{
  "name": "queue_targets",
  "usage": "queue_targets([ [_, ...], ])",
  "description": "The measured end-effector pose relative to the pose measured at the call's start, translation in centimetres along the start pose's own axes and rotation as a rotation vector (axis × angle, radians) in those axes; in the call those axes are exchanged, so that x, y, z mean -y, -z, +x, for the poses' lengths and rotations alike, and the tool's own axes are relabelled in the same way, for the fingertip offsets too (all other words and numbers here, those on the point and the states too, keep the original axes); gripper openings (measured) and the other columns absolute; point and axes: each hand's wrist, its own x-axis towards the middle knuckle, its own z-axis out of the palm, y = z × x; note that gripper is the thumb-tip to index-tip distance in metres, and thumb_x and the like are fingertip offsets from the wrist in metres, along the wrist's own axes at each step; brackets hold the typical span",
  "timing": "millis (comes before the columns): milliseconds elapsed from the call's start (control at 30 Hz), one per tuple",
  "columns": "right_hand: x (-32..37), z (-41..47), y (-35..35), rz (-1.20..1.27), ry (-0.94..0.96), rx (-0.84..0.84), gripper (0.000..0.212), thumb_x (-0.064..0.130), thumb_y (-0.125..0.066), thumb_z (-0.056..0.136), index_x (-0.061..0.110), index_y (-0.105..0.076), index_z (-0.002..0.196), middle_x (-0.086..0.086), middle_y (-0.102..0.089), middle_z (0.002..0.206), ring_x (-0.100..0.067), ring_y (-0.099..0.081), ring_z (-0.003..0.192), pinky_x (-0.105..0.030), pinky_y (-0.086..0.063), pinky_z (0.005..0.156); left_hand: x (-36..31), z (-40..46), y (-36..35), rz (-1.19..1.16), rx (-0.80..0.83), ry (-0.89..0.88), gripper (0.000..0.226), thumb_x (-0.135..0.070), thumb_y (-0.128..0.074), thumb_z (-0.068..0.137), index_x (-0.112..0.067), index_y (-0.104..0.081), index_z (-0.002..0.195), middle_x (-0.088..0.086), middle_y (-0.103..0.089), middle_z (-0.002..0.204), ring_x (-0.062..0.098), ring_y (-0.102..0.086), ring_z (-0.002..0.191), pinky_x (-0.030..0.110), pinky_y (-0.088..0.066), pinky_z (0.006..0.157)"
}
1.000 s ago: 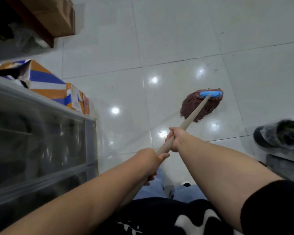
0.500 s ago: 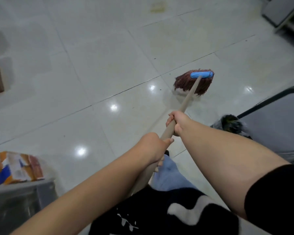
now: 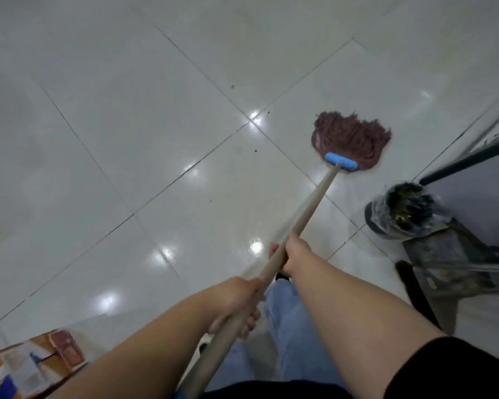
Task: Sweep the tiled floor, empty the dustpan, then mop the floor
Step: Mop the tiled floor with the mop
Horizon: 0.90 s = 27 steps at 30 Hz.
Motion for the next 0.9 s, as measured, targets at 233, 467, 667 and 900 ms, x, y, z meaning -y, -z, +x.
queue_targets([
  [233,-2.4,0.4,-3.0,0.144,0.026,-0.035,0.036,0.036,-0.042,0.098,0.010,-0.038,0.074,-0.010,-0.048,0.050,-0.018,-0.045,0.037,-0.015,-0.042,0.031,1.1,0.0,3.4,-0.021,-0.004,0.014,0.046,-0.052,-0.039,0.094,-0.008,-0.051,0.096,0.004,-0.055,0.042,0.012,-0.050,0.033,0.016,-0.041,0.036],
  [467,-9.9,-1.0,-7.7,0.228,0.065,-0.052,0.043,0.045,-0.045,0.095,0.010,-0.042,0.070,-0.002,-0.042,0.055,-0.011,-0.038,0.022,-0.012,-0.035,0.032,6.9,-2.9,9.3,0.116,-0.066,-0.057,0.042,-0.048,-0.038,0.096,-0.008,-0.051,0.099,0.004,-0.047,0.055,0.009,-0.042,0.032,0.013,-0.036,0.035],
  [667,-21.9,-4.4,-15.6,0.253,-0.015,-0.003,0.039,0.044,-0.041,0.096,0.009,-0.043,0.078,-0.003,-0.043,0.057,-0.015,-0.040,0.039,-0.011,-0.038,0.033,15.4,-8.3,20.9,0.204,-0.112,0.008,0.039,-0.045,-0.043,0.095,-0.008,-0.052,0.101,0.006,-0.049,0.055,0.011,-0.046,0.030,0.014,-0.039,0.035],
  [900,-30.1,-6.2,-18.1,0.233,-0.197,0.001,0.053,0.059,-0.047,0.087,0.007,-0.044,0.077,-0.008,-0.052,0.041,-0.018,-0.049,0.034,-0.019,-0.047,0.038,21.5,-10.6,24.6,0.527,-0.154,0.082,0.051,-0.051,-0.026,0.097,-0.005,-0.047,0.101,0.007,-0.046,0.054,0.013,-0.041,0.027,0.017,-0.037,0.037],
])
